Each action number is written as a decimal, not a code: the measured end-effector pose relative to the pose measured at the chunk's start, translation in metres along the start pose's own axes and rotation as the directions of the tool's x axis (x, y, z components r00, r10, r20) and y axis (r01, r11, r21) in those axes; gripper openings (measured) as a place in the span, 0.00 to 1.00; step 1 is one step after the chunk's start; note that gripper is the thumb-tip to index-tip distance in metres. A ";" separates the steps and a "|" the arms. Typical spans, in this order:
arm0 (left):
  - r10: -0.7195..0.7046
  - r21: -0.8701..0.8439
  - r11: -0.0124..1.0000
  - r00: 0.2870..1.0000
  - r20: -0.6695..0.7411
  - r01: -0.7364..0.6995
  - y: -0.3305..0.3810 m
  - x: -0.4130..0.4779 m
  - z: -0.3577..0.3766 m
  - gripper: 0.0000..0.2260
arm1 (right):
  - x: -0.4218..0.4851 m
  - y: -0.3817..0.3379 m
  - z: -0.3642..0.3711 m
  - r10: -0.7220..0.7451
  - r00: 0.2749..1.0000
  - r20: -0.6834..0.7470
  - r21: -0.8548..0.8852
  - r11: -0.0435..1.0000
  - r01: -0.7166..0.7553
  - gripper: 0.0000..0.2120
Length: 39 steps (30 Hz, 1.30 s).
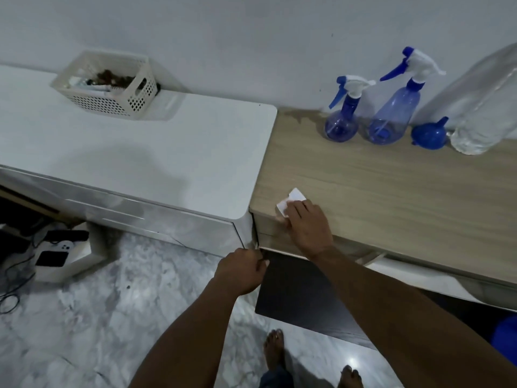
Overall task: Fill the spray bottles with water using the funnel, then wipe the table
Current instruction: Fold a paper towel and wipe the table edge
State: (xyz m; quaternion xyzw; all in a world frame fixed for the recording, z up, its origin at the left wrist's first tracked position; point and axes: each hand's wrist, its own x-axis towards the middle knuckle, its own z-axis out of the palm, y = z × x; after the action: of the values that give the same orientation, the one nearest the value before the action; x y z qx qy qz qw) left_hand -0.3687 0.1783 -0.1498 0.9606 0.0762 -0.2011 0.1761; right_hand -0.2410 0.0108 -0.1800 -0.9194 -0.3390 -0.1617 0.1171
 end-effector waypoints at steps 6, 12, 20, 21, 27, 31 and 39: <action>0.038 0.030 0.999 0.999 0.006 -0.038 0.010 0.005 -0.025 0.14 | -0.008 0.029 -0.056 0.342 0.908 0.243 0.045 0.931 -0.362 0.23; 0.174 0.080 0.981 0.985 0.015 -0.175 0.082 0.026 -0.051 0.17 | 0.002 0.090 -0.144 0.525 0.546 0.653 0.445 0.317 -0.837 0.14; 0.328 0.087 0.943 0.941 -0.081 -0.321 0.231 0.034 -0.087 0.14 | -0.037 0.185 -0.272 0.610 0.557 0.564 0.196 0.556 -0.808 0.16; 0.346 0.092 0.936 0.935 -0.082 -0.338 0.252 0.032 -0.089 0.14 | -0.045 0.196 -0.291 0.622 0.563 0.545 0.205 0.552 -0.808 0.13; 0.468 0.103 0.883 0.878 -0.098 -0.459 0.376 0.009 -0.096 0.13 | -0.114 0.251 -0.388 0.682 0.529 0.505 0.295 0.440 -0.848 0.05; 0.513 0.108 0.857 0.853 -0.095 -0.503 0.447 -0.008 -0.089 0.13 | -0.162 0.283 -0.439 0.708 0.541 0.454 0.361 0.409 -0.838 0.07; 0.623 0.078 0.781 0.781 -0.033 -0.620 0.571 -0.038 -0.053 0.11 | -0.260 0.345 -0.507 0.807 0.474 0.353 0.302 0.381 -0.874 0.11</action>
State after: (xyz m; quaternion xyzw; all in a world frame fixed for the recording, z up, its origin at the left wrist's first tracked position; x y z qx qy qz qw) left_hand -0.2598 -0.3336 0.0871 0.9424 -0.2460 -0.1067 0.2000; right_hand -0.3101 -0.5627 0.1516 -0.9183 0.1406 0.0706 0.3633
